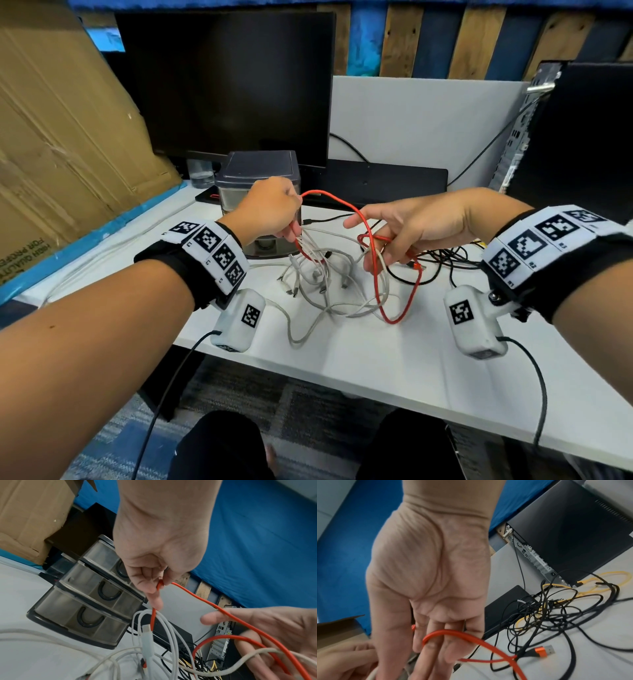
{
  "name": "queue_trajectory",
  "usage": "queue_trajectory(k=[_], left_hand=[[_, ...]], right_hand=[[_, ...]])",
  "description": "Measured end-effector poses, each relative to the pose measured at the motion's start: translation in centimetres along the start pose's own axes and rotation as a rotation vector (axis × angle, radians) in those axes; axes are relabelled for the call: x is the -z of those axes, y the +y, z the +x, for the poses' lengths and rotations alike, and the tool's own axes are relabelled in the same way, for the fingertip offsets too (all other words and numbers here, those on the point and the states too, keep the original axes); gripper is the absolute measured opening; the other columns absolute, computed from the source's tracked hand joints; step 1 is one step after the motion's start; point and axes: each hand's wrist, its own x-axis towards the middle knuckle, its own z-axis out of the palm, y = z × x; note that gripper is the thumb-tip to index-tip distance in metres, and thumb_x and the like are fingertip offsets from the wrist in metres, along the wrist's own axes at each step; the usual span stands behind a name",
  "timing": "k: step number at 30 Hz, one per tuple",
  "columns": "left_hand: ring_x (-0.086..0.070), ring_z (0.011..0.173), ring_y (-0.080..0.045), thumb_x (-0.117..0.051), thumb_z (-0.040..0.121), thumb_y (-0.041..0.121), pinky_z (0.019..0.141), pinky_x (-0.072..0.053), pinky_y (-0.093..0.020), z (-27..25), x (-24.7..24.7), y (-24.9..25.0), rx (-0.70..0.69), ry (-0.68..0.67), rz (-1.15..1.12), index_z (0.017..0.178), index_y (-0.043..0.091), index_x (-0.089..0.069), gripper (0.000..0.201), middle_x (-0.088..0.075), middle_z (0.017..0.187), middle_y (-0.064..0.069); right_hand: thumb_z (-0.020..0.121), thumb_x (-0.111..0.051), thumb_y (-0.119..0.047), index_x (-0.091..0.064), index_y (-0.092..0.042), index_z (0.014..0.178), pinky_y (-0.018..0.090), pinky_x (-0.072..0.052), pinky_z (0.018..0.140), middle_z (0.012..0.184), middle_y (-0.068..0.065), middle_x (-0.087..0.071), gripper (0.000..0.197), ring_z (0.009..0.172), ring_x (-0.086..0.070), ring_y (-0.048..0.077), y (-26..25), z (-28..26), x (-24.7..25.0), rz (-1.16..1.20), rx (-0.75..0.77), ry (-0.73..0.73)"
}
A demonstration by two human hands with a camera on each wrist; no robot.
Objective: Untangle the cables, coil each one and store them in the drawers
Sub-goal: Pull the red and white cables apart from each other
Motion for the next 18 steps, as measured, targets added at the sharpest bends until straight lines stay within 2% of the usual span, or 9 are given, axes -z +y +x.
queue_trajectory(k=[3, 5, 7, 8, 10, 12, 14, 16, 18], left_hand=[[-0.076, 0.067, -0.026, -0.042, 0.11, 0.018, 0.06, -0.063, -0.03, -0.4, 0.0, 0.2, 0.008, -0.001, -0.017, 0.103, 0.003, -0.06, 0.025, -0.077, 0.073, -0.014], [-0.077, 0.072, -0.031, -0.042, 0.11, 0.018, 0.068, -0.065, -0.035, -0.6, 0.2, 0.4, 0.012, 0.0, -0.025, 0.102, 0.002, -0.06, 0.025, -0.076, 0.073, -0.015], [-0.077, 0.074, -0.033, -0.041, 0.109, 0.015, 0.07, -0.065, -0.038, -0.7, 0.4, 0.4, 0.018, 0.006, -0.034, 0.103, 0.0, -0.059, 0.024, -0.076, 0.075, -0.018], [-0.077, 0.073, -0.033, -0.04, 0.109, 0.012, 0.07, -0.065, -0.039, -0.7, 0.5, 0.3, 0.025, 0.009, -0.037, 0.104, 0.0, -0.059, 0.023, -0.076, 0.075, -0.019], [-0.077, 0.07, -0.031, -0.038, 0.108, 0.008, 0.065, -0.065, -0.036, -0.8, 0.6, 0.2, 0.036, 0.015, -0.044, 0.107, 0.003, -0.056, 0.018, -0.076, 0.075, -0.02], [-0.076, 0.064, -0.029, -0.037, 0.107, 0.006, 0.056, -0.062, -0.031, -0.9, 0.6, 0.1, 0.031, 0.03, -0.044, 0.109, 0.011, -0.054, 0.018, -0.075, 0.075, -0.019], [-0.075, 0.059, -0.026, -0.037, 0.106, 0.006, 0.053, -0.06, -0.029, -0.9, 0.6, -0.1, 0.024, 0.036, -0.027, 0.107, 0.017, -0.055, 0.021, -0.076, 0.075, -0.017], [-0.073, 0.056, -0.023, -0.04, 0.106, 0.012, 0.053, -0.059, -0.029, -1.0, 0.5, -0.3, 0.025, 0.018, -0.017, 0.105, 0.015, -0.057, 0.018, -0.076, 0.074, -0.015], [-0.071, 0.056, -0.021, -0.042, 0.105, 0.014, 0.053, -0.055, -0.028, -0.9, 0.6, -0.4, 0.024, -0.001, -0.012, 0.105, 0.01, -0.059, 0.018, -0.076, 0.073, -0.012]], right_hand=[[0.092, -0.062, 0.012, -0.035, -0.034, 0.148, 0.025, -0.051, 0.07, 0.122, 0.032, -0.064, 0.077, 0.1, -0.068, 0.023, -0.1, 0.4, -0.5, 0.04, 0.044, -0.018], [0.092, -0.061, 0.011, -0.034, -0.034, 0.15, 0.031, -0.054, 0.082, 0.115, 0.033, -0.062, 0.078, 0.105, -0.069, 0.027, -0.2, 0.7, -0.7, 0.11, 0.073, -0.007], [0.092, -0.061, 0.01, -0.034, -0.033, 0.15, 0.043, -0.05, 0.099, 0.113, 0.028, -0.062, 0.078, 0.11, -0.069, 0.031, -0.2, 1.0, -0.9, 0.199, 0.111, 0.008], [0.09, -0.063, 0.007, -0.034, -0.033, 0.15, 0.046, -0.048, 0.104, 0.115, 0.027, -0.065, 0.078, 0.112, -0.068, 0.033, -0.2, 1.1, -1.1, 0.243, 0.126, 0.018], [0.086, -0.066, 0.0, -0.034, -0.035, 0.15, 0.045, -0.053, 0.101, 0.119, 0.026, -0.069, 0.08, 0.114, -0.066, 0.037, -0.2, 1.2, -1.2, 0.321, 0.148, 0.047], [0.089, -0.064, -0.004, -0.029, -0.035, 0.154, 0.042, -0.056, 0.094, 0.123, 0.026, -0.069, 0.08, 0.114, -0.067, 0.039, -0.2, 1.2, -1.3, 0.407, 0.154, 0.075], [0.091, -0.061, -0.009, -0.02, -0.036, 0.157, 0.045, -0.054, 0.097, 0.126, 0.026, -0.067, 0.082, 0.115, -0.067, 0.042, -0.3, 1.1, -1.4, 0.519, 0.16, 0.108], [0.088, -0.062, -0.009, -0.015, -0.039, 0.158, 0.047, -0.055, 0.097, 0.128, 0.023, -0.067, 0.09, 0.116, -0.066, 0.045, -0.5, 1.1, -1.5, 0.598, 0.187, 0.159], [0.083, -0.067, -0.005, -0.013, -0.04, 0.158, 0.041, -0.059, 0.089, 0.128, 0.02, -0.068, 0.099, 0.115, -0.068, 0.042, -0.7, 1.2, -1.5, 0.596, 0.205, 0.201]])
